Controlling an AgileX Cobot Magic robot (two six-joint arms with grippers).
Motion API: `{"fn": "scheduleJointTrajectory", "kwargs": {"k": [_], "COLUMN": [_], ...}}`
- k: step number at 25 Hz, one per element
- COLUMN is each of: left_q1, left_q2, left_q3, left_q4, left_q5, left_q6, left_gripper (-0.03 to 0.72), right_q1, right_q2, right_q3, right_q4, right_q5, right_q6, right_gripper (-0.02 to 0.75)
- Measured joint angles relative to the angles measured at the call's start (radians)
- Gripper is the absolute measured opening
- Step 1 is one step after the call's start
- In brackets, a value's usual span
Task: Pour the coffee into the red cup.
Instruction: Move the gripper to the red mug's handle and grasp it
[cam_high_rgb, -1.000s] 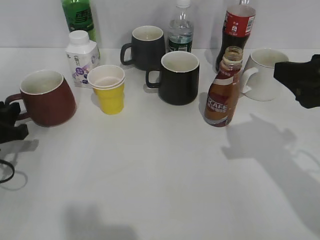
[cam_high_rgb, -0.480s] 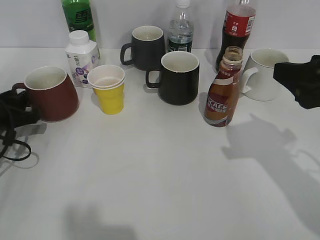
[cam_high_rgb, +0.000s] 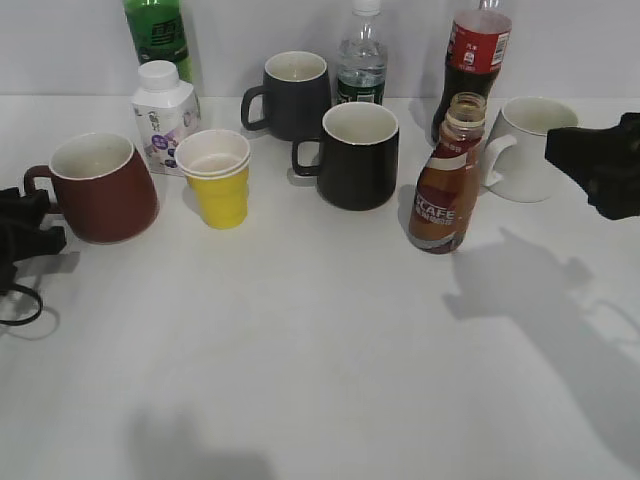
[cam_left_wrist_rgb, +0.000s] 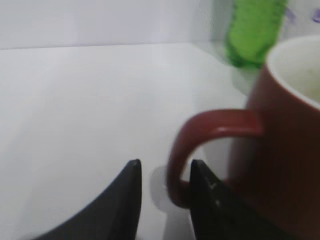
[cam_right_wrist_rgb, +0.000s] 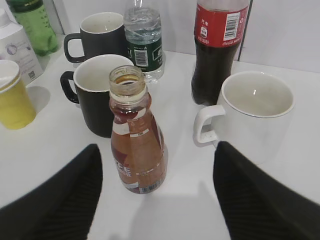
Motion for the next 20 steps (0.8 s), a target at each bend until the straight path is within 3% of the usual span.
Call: {"fn": "scheduleJointTrajectory", "kwargs": {"k": [4,20], "left_q1": [0.059,0.080], "left_q2": [-0.025,-0.006], "left_q3": [0.000,-0.131], "left_q4": [0.135,0.238], "left_q5": [0.036,0.184], "left_q6": [0.000,0.000], "left_gripper": [0.260,0.260], "right_q1": [0.000,0.000], "right_q2": [0.000,0.010], "right_q3": [0.000,0.000], "right_q4": [-0.001,-0.001], "right_q5": [0.000,-0.002], "right_q6": [0.000,0.000], "right_gripper": [0.519,0.519]}}
